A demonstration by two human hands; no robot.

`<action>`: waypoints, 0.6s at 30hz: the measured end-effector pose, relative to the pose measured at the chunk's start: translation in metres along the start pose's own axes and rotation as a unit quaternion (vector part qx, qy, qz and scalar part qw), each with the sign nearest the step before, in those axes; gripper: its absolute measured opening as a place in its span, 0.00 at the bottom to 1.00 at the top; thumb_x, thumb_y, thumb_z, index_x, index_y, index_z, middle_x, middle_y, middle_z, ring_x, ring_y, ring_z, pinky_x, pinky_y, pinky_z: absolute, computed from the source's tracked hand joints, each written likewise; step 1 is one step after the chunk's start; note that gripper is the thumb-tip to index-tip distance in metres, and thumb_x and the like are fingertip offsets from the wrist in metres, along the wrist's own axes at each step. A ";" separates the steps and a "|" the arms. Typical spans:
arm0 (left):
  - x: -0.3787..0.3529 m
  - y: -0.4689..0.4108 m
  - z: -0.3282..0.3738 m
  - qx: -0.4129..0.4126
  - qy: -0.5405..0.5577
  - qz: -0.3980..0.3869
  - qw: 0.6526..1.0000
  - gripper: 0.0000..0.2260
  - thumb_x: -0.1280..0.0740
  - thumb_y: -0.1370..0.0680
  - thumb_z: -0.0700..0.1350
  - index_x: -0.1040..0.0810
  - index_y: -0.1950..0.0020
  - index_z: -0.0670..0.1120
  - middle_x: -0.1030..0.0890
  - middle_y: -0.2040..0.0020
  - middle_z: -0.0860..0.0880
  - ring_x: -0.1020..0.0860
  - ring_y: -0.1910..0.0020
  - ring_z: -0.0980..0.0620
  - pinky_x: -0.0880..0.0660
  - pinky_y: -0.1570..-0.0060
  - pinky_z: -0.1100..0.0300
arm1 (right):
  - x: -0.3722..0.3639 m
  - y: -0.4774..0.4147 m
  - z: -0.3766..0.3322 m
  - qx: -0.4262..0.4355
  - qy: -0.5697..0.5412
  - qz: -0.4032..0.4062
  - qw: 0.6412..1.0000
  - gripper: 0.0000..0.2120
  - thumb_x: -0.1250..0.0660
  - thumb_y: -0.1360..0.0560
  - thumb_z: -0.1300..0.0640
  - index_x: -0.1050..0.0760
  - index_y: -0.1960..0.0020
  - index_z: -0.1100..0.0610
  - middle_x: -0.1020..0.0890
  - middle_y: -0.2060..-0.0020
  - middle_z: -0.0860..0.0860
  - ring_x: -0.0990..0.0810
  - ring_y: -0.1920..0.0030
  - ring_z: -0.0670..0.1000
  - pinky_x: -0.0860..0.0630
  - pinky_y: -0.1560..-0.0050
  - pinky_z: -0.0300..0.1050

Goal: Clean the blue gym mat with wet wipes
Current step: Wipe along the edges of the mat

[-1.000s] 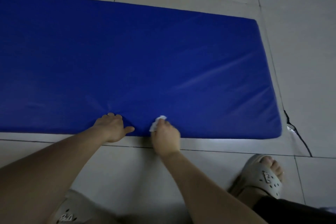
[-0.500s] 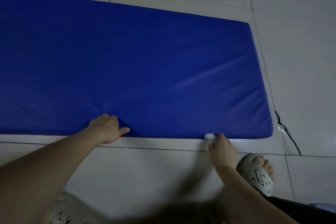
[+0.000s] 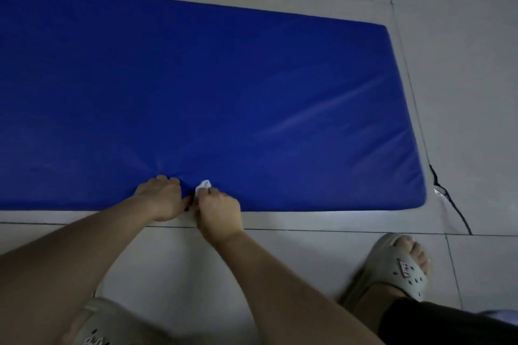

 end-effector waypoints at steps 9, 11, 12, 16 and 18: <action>0.003 0.008 0.002 -0.013 0.025 0.002 1.000 0.33 0.47 0.22 0.73 0.30 0.30 0.49 0.29 0.32 0.46 0.29 0.35 0.47 0.29 0.35 0.52 | 0.066 0.084 0.233 -0.285 0.054 0.063 0.955 0.12 0.45 0.19 0.50 0.24 0.46 0.52 0.18 0.59 0.48 0.21 0.63 0.50 0.22 0.63 0.45; 0.003 0.012 0.002 -0.010 0.027 0.005 1.000 0.34 0.48 0.22 0.73 0.31 0.29 0.49 0.29 0.32 0.46 0.28 0.35 0.47 0.28 0.36 0.52 | 0.069 0.096 0.250 -0.313 0.061 0.083 0.944 0.12 0.44 0.19 0.49 0.26 0.48 0.55 0.17 0.56 0.51 0.19 0.60 0.53 0.21 0.59 0.48; 0.004 0.014 0.003 -0.006 0.024 0.004 1.000 0.34 0.48 0.22 0.73 0.31 0.29 0.49 0.29 0.31 0.46 0.28 0.35 0.47 0.28 0.36 0.52 | 0.068 0.096 0.248 -0.320 0.055 0.093 0.941 0.12 0.44 0.19 0.49 0.27 0.46 0.56 0.17 0.55 0.53 0.19 0.58 0.54 0.21 0.58 0.49; 0.016 0.021 0.017 0.021 -0.025 0.001 0.999 0.25 0.45 0.19 0.67 0.27 0.35 0.49 0.25 0.35 0.50 0.25 0.39 0.49 0.26 0.45 0.55 | 0.040 0.067 0.184 -0.253 0.041 0.066 0.964 0.25 0.50 0.16 0.48 0.40 0.24 0.61 0.18 0.47 0.53 0.17 0.50 0.55 0.23 0.53 0.48; 0.024 0.020 0.047 -0.031 -0.039 0.039 0.998 0.11 0.40 0.18 0.55 0.26 0.47 0.49 0.22 0.45 0.51 0.24 0.51 0.52 0.28 0.57 0.57 | 0.021 0.052 0.140 -0.198 0.017 0.048 0.979 0.27 0.49 0.15 0.48 0.45 0.22 0.64 0.19 0.46 0.54 0.18 0.50 0.55 0.26 0.56 0.48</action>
Point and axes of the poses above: each hand's wrist, its own y-axis away from the middle knuckle, its own x-axis out of the back of the hand, z = x × y, the point moved 4 cm from there along -y, towards the middle knuckle
